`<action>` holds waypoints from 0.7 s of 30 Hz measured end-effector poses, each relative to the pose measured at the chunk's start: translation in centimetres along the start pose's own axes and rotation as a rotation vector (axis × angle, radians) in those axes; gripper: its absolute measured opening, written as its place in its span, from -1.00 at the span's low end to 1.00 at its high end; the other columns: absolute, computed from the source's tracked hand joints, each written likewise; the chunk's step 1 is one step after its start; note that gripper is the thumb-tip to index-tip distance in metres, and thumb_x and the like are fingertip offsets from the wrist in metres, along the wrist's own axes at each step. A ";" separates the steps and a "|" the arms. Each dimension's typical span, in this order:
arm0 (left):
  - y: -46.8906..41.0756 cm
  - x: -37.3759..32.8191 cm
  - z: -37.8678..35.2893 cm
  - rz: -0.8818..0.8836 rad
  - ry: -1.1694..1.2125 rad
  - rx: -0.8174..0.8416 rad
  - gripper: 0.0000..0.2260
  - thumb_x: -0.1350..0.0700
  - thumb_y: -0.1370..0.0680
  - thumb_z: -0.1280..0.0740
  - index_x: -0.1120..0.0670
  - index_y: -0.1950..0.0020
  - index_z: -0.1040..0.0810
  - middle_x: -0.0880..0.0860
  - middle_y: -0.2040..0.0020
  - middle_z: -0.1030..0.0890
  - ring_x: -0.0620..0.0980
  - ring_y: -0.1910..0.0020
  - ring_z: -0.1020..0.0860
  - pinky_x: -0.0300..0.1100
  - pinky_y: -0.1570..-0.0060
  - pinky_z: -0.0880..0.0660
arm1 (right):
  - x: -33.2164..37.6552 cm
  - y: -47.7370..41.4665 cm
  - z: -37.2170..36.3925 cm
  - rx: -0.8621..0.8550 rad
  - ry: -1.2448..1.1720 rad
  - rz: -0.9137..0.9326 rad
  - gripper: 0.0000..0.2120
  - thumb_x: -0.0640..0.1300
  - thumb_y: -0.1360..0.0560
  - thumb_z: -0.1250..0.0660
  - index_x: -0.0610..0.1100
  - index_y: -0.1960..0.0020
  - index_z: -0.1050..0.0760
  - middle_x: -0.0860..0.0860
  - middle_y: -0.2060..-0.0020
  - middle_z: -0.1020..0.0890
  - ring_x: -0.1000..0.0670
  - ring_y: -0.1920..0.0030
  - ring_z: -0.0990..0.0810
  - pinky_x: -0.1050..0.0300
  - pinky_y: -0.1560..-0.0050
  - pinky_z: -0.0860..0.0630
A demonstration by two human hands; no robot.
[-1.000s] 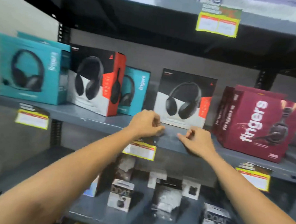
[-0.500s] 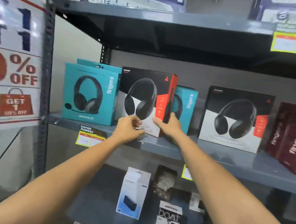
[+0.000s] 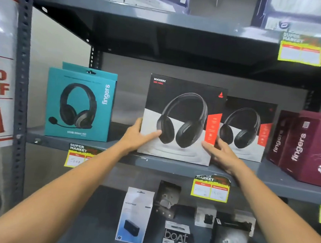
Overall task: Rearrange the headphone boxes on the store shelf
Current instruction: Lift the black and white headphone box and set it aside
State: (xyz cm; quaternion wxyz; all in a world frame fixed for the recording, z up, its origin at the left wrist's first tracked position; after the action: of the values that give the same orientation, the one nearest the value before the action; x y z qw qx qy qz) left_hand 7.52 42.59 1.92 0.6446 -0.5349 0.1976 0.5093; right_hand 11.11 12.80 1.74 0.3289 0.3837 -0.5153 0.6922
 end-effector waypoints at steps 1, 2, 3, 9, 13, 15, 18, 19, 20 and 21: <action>-0.3 -0.1 0.1 0.009 0.030 -0.021 -0.29 -0.29 -0.34 -0.46 -0.05 -0.40 -0.39 -0.07 -0.25 -0.58 -0.07 -0.12 -0.54 -0.23 -0.01 -0.43 | 0.3 0.0 0.0 -0.031 0.034 0.021 -0.44 0.18 -0.29 -0.50 -0.03 -0.21 -0.52 -0.01 -0.09 -0.67 -0.02 -0.12 -0.61 0.06 -0.12 -0.53; -0.7 -0.2 0.1 0.024 0.057 -0.042 -0.32 -0.31 -0.34 -0.44 -0.04 -0.38 -0.44 -0.07 -0.25 -0.59 -0.07 -0.12 -0.56 -0.22 -0.03 -0.46 | 0.6 -0.1 0.1 -0.065 0.075 0.044 -0.40 0.30 -0.24 -0.49 -0.01 -0.15 -0.55 0.05 -0.03 -0.69 0.03 -0.07 -0.63 0.13 -0.06 -0.54; -1.0 -0.3 0.2 0.039 0.077 -0.053 -0.33 -0.31 -0.35 -0.43 -0.02 -0.36 -0.48 -0.05 -0.25 -0.61 -0.05 -0.12 -0.58 -0.18 -0.08 -0.49 | 0.8 -0.1 0.1 -0.095 0.110 0.060 -0.36 0.39 -0.20 -0.46 0.00 -0.11 -0.57 0.09 0.01 -0.71 0.07 -0.03 -0.64 0.18 -0.02 -0.52; -1.2 -0.7 0.1 0.088 0.068 -0.023 -0.19 -0.41 -0.21 -0.37 0.01 -0.35 -0.52 -0.01 -0.25 -0.62 0.01 -0.14 -0.59 -0.13 -0.11 -0.49 | 0.6 -0.3 0.0 -0.117 0.162 0.064 -0.44 0.43 -0.23 -0.41 0.01 0.01 -0.63 0.15 0.13 -0.73 0.13 0.10 -0.64 0.17 0.02 -0.50; -0.9 -0.7 0.4 0.084 0.080 -0.034 -0.18 -0.39 -0.18 -0.42 0.01 -0.35 -0.50 -0.01 -0.25 -0.62 0.00 -0.15 -0.60 -0.05 -0.20 -0.53 | 1.2 -0.1 0.0 -0.070 0.179 0.064 -0.60 0.26 -0.37 -0.41 -0.01 -0.03 -0.61 0.13 0.13 -0.72 0.12 0.09 -0.65 0.21 0.04 -0.52; -0.6 -0.5 0.7 0.074 0.086 -0.029 -0.18 -0.35 -0.17 -0.48 -0.01 -0.35 -0.49 -0.04 -0.24 -0.63 -0.03 -0.15 -0.61 -0.05 -0.22 -0.53 | 1.4 0.3 0.0 -0.037 0.200 0.075 -0.79 0.06 -0.48 -0.40 -0.02 -0.05 -0.58 0.20 0.15 -0.72 0.21 0.10 -0.65 0.35 0.13 -0.50; 0.1 -0.7 -0.6 0.046 0.067 0.017 -0.17 -0.28 -0.14 -0.55 -0.06 -0.35 -0.45 -0.10 -0.21 -0.62 -0.11 -0.16 -0.59 -0.13 -0.17 -0.51 | 1.3 1.6 1.6 -0.028 0.237 0.092 -0.83 -0.11 -0.50 -0.42 -0.01 -0.08 -0.56 0.17 0.07 -0.70 0.24 0.05 -0.64 0.38 0.09 -0.49; 0.2 -1.1 -1.5 0.037 0.072 0.024 -0.17 -0.27 -0.13 -0.56 -0.06 -0.34 -0.45 -0.11 -0.20 -0.62 -0.12 -0.17 -0.59 -0.14 -0.16 -0.50 | 1.4 2.0 2.6 -0.040 0.246 0.098 -0.82 -0.14 -0.49 -0.42 -0.01 -0.08 -0.56 0.15 0.03 -0.69 0.22 0.03 -0.64 0.37 0.06 -0.50; 0.2 -1.8 -2.8 0.028 0.079 0.024 -0.18 -0.26 -0.13 -0.56 -0.05 -0.33 -0.45 -0.11 -0.19 -0.63 -0.11 -0.17 -0.59 -0.13 -0.17 -0.50 | 1.6 2.5 3.9 -0.062 0.251 0.108 -0.83 -0.16 -0.49 -0.42 -0.01 -0.07 -0.56 0.13 0.02 -0.68 0.21 0.03 -0.64 0.38 0.06 -0.49; 0.1 -2.6 -4.2 0.021 0.081 0.021 -0.21 -0.25 -0.15 -0.57 -0.05 -0.32 -0.45 -0.09 -0.19 -0.63 -0.08 -0.18 -0.59 -0.12 -0.19 -0.50 | 1.9 3.0 5.3 -0.088 0.261 0.119 -0.84 -0.18 -0.50 -0.41 -0.01 -0.06 -0.56 0.12 0.02 -0.67 0.22 0.05 -0.63 0.40 0.07 -0.48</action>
State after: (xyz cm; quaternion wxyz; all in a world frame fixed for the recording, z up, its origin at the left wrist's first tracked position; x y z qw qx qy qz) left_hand 7.57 37.72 2.51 0.6363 -0.5461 0.2344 0.4919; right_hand 8.59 7.04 2.96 0.3679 0.2447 -0.5198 0.7312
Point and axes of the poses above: each hand's wrist, its own y-axis away from the middle knuckle, its own z-axis out of the back of the hand, x = y × z, the point moved 5 cm from there along -y, towards the middle knuckle
